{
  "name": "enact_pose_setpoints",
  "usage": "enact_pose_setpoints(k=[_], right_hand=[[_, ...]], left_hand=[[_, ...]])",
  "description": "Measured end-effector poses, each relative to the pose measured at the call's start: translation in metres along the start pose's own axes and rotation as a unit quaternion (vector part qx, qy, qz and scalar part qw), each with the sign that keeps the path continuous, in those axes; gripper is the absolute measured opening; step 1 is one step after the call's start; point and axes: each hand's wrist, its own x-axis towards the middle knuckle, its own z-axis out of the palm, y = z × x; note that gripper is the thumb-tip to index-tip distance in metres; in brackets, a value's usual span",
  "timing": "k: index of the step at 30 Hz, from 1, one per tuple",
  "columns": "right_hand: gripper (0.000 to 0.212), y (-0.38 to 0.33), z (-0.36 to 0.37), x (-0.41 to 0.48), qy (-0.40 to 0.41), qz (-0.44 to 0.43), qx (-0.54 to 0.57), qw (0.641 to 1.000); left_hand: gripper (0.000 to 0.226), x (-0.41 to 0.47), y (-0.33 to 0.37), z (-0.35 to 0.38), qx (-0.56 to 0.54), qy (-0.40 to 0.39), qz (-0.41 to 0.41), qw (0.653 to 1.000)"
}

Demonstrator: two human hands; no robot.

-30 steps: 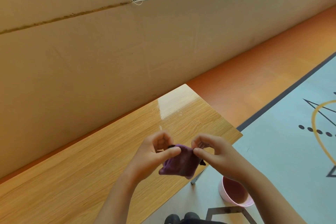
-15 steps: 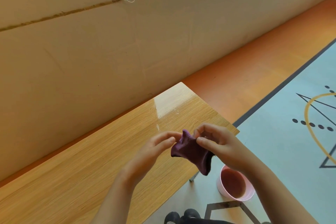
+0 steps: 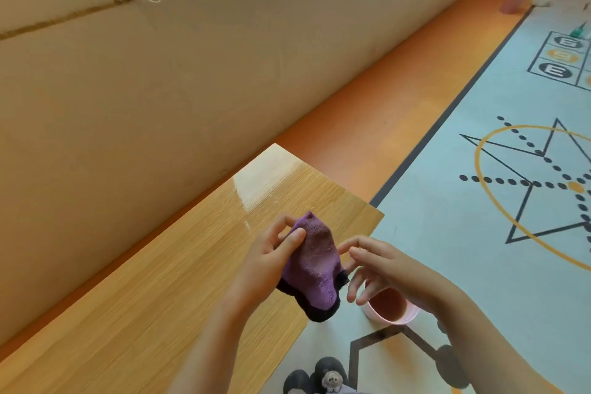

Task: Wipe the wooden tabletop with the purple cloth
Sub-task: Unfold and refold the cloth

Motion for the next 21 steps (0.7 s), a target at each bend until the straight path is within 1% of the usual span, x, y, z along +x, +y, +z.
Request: enact_pose_setpoints(k=[2,7,9,11,12,15,18,19,21], right_hand=[[0.03,0.013,-0.004,-0.004,0.001,0.002,0.038,0.999],[0.038,0.05,-0.002,-0.01,0.025,-0.044,0.119,0.992],[0.034,0.059,-0.005,-0.013,0.068,-0.064,0.162,0.982],[0.033,0.065,-0.014,-0.018,0.126,-0.076,0.194,0.97],[0.031,0.067,-0.019,-0.02,0.156,-0.073,0.193,0.966],[0.018,0.074,-0.036,-0.027,0.248,-0.071,0.169,0.951],[0.011,0.083,-0.052,-0.029,0.334,-0.073,0.108,0.934],[0.011,0.087,-0.059,-0.029,0.35,-0.071,0.106,0.928],[0.012,0.095,-0.075,-0.033,0.353,-0.055,0.138,0.924]], left_hand=[[0.017,0.006,-0.001,0.001,0.007,-0.009,-0.007,1.0],[0.018,0.022,-0.012,0.025,-0.029,-0.061,-0.03,0.997],[0.015,0.029,-0.02,0.035,-0.027,-0.063,-0.034,0.997],[0.012,0.034,-0.03,0.044,-0.001,-0.056,-0.036,0.998],[0.011,0.035,-0.034,0.048,0.007,-0.052,-0.034,0.998],[0.012,0.038,-0.045,0.067,0.011,-0.037,-0.027,0.999],[0.013,0.046,-0.056,0.095,-0.005,-0.031,-0.047,0.998],[0.014,0.05,-0.06,0.106,-0.013,-0.033,-0.05,0.998],[0.014,0.059,-0.068,0.13,-0.031,-0.04,-0.063,0.997]])
